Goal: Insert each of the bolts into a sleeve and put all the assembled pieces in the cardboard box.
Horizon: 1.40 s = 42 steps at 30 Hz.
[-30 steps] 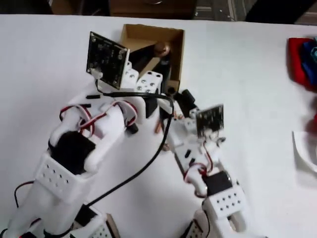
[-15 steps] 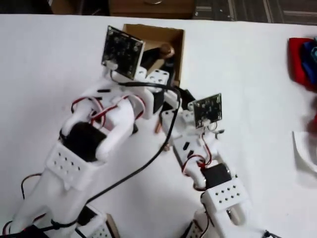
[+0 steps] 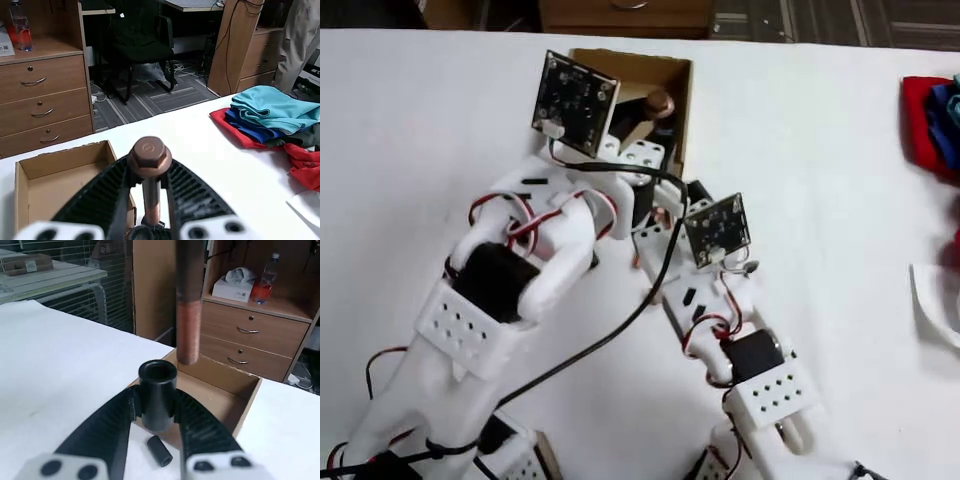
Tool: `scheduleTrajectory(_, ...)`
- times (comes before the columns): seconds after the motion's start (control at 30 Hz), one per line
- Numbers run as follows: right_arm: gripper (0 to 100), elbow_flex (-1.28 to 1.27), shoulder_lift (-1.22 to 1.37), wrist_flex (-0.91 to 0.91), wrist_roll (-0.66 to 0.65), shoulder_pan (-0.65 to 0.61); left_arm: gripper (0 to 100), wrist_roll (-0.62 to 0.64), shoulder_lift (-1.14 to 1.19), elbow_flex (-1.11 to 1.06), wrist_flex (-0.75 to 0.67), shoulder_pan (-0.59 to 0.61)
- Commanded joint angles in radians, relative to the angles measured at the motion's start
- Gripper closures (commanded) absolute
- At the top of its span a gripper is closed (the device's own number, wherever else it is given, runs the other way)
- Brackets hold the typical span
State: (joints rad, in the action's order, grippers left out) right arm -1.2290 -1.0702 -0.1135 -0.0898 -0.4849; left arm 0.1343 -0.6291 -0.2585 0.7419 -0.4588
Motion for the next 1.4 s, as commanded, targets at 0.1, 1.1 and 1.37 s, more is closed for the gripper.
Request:
scheduleTrajectory(0.1, 97.8, 0.057, 0.002, 0.022, -0.002, 0.044, 97, 0.006, -0.003, 0.033, 0.002, -0.002)
scheduleTrajectory(1.1, 97.8, 0.072, -0.070, -0.015, -0.002, 0.048, 87, 0.012, -0.011, -0.151, 0.072, 0.081)
scheduleTrajectory(1.37, 97.8, 0.072, -0.068, -0.015, -0.002, 0.048, 84, 0.008, -0.011, -0.027, 0.313, 0.095)
